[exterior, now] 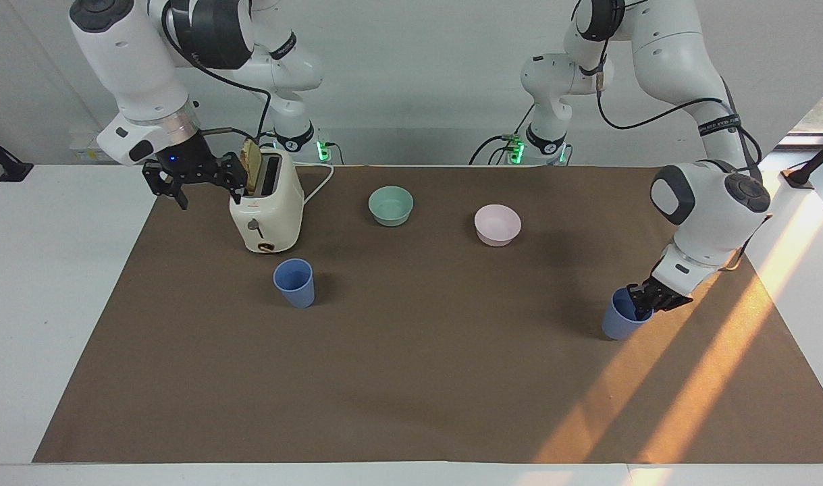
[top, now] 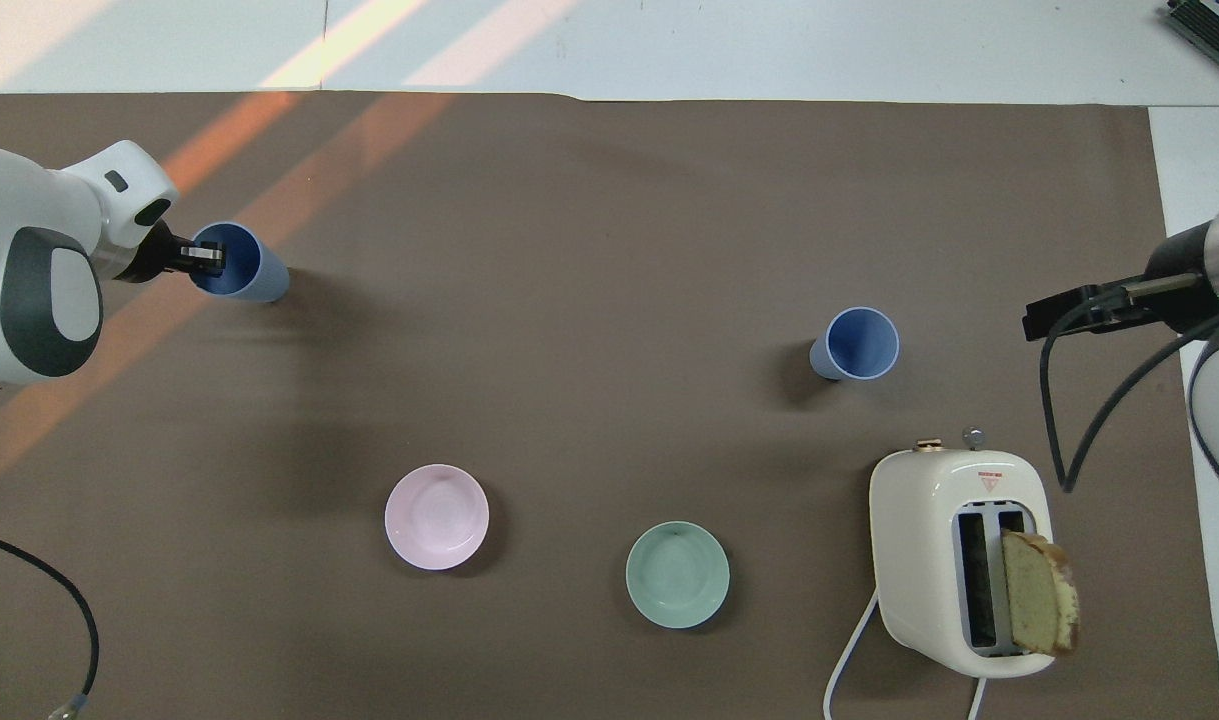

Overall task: Stack blue cups with both arms
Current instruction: 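Carry the blue cup with the left gripper to the table center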

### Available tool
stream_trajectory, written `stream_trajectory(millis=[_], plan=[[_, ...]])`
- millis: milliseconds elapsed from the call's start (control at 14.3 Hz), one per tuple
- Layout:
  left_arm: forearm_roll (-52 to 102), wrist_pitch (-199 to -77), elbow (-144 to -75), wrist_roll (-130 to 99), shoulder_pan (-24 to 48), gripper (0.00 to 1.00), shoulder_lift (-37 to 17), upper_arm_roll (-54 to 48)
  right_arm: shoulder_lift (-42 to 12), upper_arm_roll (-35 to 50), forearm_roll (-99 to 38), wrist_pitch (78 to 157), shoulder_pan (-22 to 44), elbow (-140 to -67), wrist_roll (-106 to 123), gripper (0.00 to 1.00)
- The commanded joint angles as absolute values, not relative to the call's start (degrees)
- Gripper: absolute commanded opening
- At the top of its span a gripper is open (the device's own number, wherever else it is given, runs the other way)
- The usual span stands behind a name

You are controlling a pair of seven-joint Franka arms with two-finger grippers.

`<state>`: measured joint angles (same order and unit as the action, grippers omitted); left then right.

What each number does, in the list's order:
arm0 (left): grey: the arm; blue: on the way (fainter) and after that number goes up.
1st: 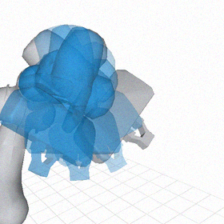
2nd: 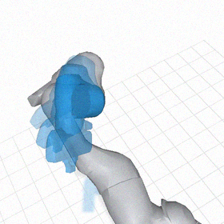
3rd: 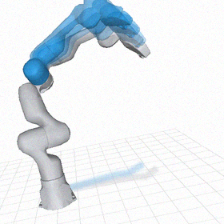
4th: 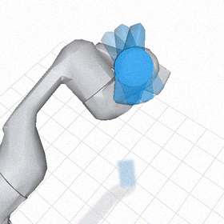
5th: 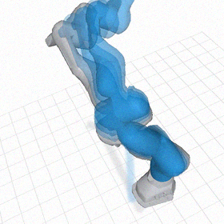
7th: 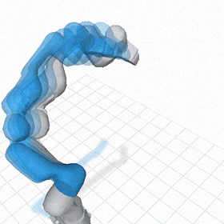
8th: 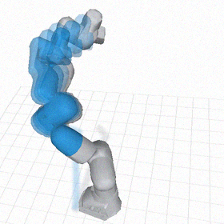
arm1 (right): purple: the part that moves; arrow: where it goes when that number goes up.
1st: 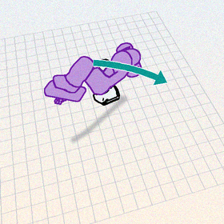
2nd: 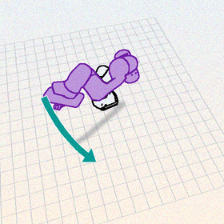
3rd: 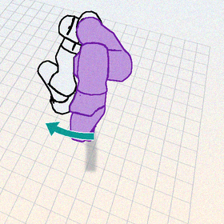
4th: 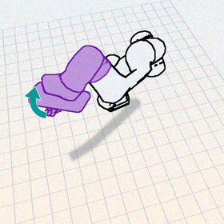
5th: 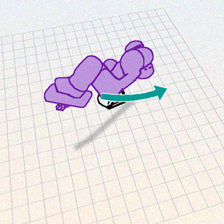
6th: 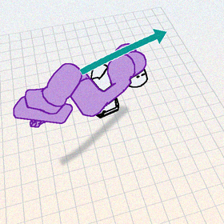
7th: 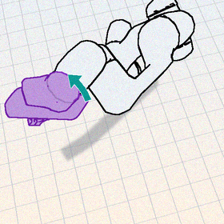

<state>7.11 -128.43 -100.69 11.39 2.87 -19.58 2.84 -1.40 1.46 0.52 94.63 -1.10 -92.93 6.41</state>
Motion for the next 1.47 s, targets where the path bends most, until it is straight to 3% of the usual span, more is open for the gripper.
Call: stream_trajectory(millis=[0,561,1122,1192,1332,1402], plan=[[7.29,-126.39,-101.51,10.20,4.13,0.00,-16.53,0.63,-0.35,1.58,-0.18,95.71,-1.32,-94.48,6.06,1.00],[4.06,-128.58,-104.76,-13.67,6.50,0.00,-15.12,-16.23,-0.35,1.58,-0.26,95.80,-1.23,-94.48,5.98,1.00],[0.09,-133.77,-106.96,-25.84,8.79,0.00,-16.61,-23.46,-0.26,1.58,-0.26,95.80,-1.23,-94.48,6.06,1.00],[0.09,-133.86,-106.96,-26.19,8.79,0.08,-16.79,-23.81,-0.35,1.58,-0.18,95.80,-1.23,-94.57,6.06,1.00],[0.09,-133.42,-107.40,-25.84,8.88,0.57,-16.70,-23.91,-0.26,1.58,-0.18,95.80,-1.23,-94.57,6.06,1.00],[0.09,-133.42,-107.23,-25.75,8.88,0.64,-16.79,-23.91,-0.26,1.58,-0.18,95.80,-1.23,-94.57,6.06,1.00]])
